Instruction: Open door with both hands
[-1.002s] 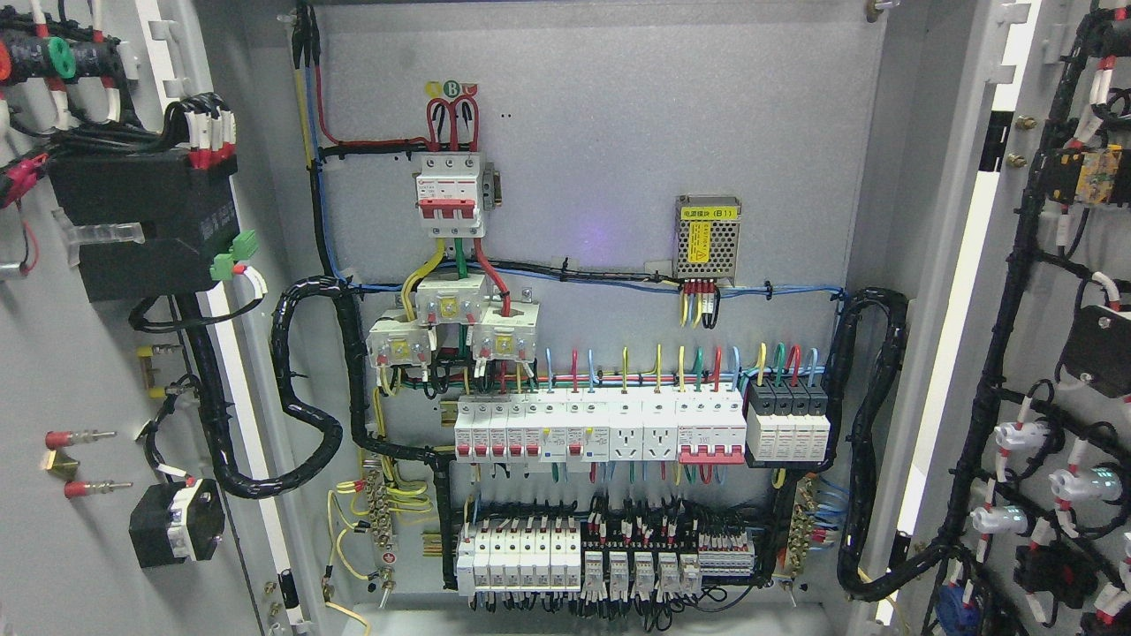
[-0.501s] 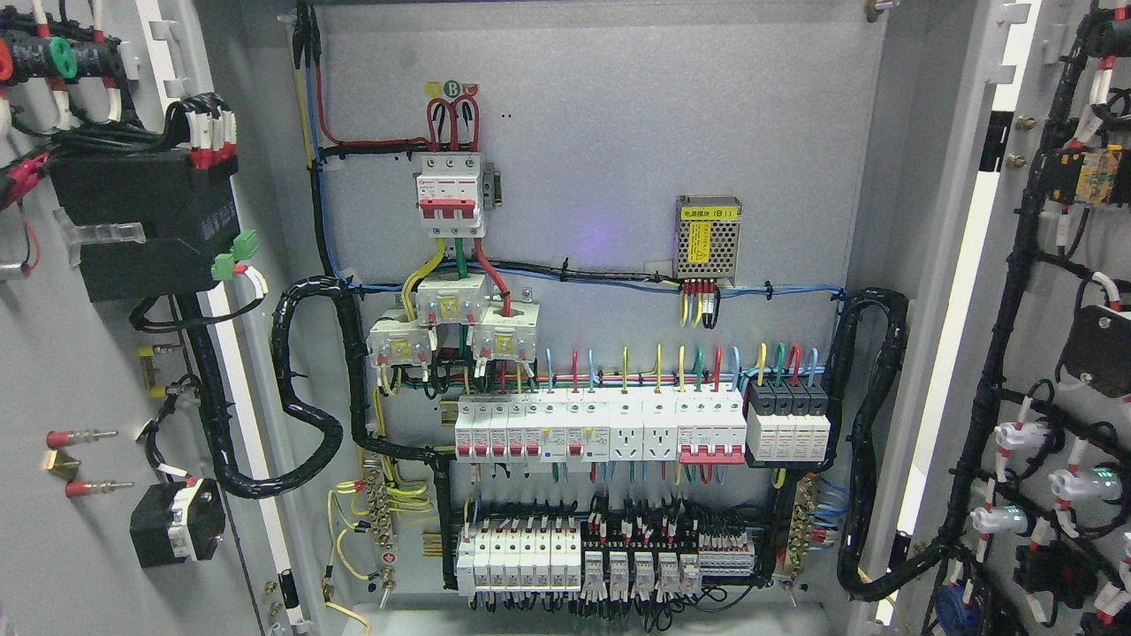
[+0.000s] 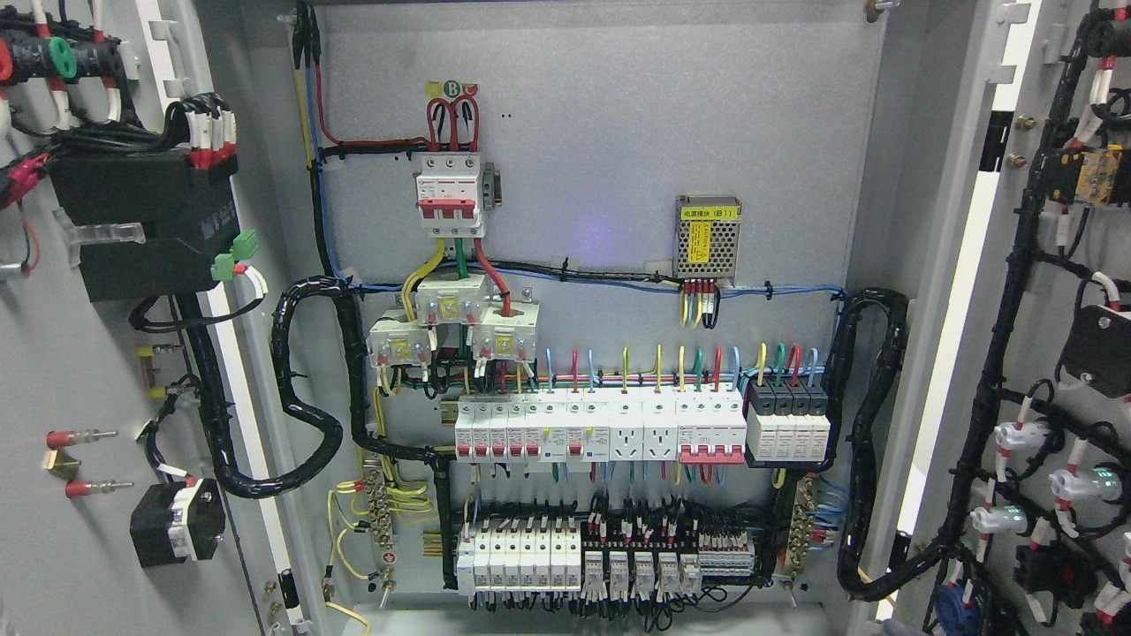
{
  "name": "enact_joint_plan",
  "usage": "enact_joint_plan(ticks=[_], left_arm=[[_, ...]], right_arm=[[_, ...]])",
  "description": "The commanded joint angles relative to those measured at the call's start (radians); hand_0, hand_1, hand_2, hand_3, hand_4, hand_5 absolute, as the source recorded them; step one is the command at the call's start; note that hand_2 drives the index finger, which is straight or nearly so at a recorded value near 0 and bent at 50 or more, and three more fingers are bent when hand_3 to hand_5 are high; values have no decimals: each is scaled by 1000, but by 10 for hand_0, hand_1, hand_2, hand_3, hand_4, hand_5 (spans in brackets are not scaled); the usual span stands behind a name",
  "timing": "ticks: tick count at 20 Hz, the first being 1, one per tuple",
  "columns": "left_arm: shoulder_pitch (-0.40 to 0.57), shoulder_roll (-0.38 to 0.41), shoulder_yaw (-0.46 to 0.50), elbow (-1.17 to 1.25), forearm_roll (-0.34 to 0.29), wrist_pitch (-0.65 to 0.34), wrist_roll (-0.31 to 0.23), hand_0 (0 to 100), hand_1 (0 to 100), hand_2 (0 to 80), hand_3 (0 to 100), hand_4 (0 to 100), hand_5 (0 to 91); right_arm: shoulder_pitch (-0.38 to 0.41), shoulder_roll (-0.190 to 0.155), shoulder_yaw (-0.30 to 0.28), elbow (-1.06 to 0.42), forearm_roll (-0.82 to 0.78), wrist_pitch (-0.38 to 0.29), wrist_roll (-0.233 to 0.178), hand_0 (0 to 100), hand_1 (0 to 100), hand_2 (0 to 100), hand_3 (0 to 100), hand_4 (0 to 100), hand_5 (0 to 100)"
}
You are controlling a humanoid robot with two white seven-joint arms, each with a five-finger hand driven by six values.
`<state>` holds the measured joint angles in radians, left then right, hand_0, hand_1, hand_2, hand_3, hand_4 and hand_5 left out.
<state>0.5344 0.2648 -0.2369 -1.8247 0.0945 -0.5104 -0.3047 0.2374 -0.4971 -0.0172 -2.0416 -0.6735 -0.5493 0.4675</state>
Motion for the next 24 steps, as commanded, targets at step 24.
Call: enact_joint_plan(ticks=[24], left_arm=[[-226,-177,235,-185,-15,-330,29,0,0,0,0,0,0]], right_arm=[[51,-35,-76,3,-129,17,-1,379,0,0,0,0,0]])
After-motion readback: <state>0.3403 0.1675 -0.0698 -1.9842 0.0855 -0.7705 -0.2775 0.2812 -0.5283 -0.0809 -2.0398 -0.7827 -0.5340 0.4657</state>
